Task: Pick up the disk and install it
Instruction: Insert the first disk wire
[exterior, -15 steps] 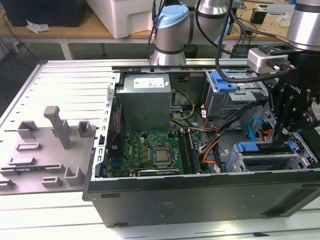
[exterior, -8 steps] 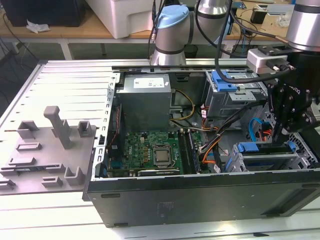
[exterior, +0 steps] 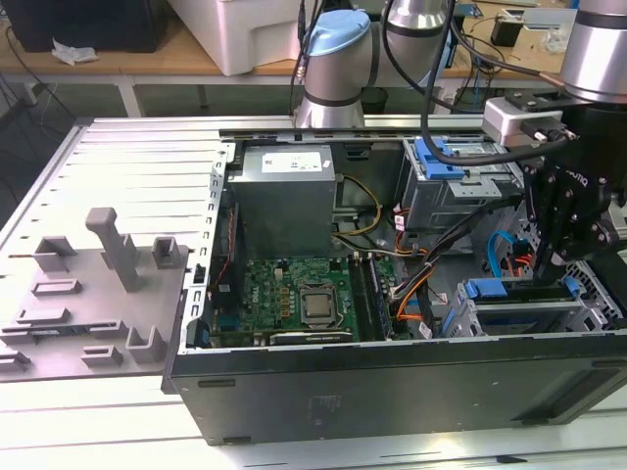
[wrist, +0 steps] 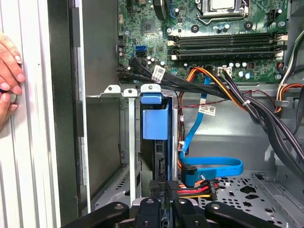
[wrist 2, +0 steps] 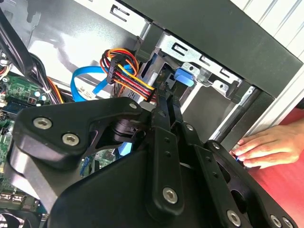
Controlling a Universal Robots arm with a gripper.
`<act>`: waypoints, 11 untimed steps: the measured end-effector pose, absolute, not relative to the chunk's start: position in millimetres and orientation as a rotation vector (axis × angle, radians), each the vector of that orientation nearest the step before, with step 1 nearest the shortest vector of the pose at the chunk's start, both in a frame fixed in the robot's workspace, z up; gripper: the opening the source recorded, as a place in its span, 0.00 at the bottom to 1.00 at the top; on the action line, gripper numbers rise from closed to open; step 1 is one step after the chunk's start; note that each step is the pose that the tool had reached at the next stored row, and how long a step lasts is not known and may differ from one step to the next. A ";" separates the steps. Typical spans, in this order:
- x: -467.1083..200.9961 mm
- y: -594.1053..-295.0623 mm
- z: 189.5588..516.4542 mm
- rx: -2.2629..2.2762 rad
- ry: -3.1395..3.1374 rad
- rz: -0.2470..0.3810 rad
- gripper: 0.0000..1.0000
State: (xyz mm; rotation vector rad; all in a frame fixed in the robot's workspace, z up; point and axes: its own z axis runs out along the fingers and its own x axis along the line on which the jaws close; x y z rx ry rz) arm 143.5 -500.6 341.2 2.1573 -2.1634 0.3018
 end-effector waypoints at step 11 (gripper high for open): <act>143.5 -500.6 339.4 2.157 -2.163 0.302 0.17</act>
